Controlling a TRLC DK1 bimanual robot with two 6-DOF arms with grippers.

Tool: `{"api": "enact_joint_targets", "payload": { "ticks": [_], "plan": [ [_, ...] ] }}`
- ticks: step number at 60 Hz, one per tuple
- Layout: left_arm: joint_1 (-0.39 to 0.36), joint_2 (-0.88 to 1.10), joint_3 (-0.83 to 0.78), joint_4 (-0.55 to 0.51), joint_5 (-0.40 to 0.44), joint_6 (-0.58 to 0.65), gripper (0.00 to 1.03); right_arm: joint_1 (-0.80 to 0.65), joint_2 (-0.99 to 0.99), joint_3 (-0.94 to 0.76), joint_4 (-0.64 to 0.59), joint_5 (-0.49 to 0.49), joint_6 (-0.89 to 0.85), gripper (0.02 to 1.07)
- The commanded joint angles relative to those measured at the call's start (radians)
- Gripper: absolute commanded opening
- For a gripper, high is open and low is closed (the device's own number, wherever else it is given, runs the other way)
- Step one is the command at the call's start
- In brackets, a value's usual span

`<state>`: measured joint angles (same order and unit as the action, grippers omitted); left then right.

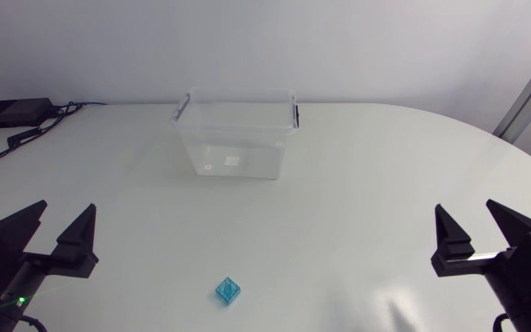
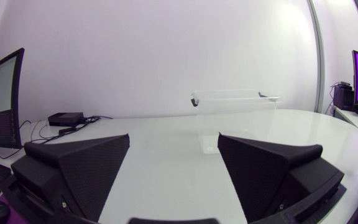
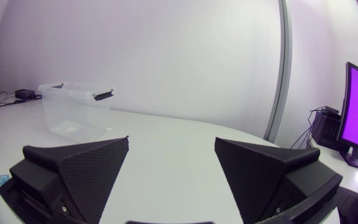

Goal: Place the duplo bricks in the container

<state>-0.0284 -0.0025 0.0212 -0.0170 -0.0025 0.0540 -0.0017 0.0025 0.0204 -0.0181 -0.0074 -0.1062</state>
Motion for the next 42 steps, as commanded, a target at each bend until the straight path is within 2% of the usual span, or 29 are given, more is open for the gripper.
{"api": "enact_joint_targets", "payload": {
  "ticks": [1,22,31,42],
  "plan": [
    [0.005,-0.008,-0.02,0.005,-0.004,0.007,1.0,0.002,-0.007,-0.02,0.009,-0.008,-0.013,1.02],
    [0.008,0.061,0.036,-0.005,-0.004,0.026,0.99,0.002,-0.007,-0.02,0.009,-0.008,-0.013,1.02],
    [0.008,0.151,0.161,-0.051,-0.004,0.027,0.99,0.002,-0.007,-0.02,0.007,-0.008,-0.013,1.02],
    [0.002,0.397,0.378,-0.184,0.015,0.05,0.99,0.003,-0.007,-0.02,0.007,-0.008,-0.013,1.02]
  ]
}}
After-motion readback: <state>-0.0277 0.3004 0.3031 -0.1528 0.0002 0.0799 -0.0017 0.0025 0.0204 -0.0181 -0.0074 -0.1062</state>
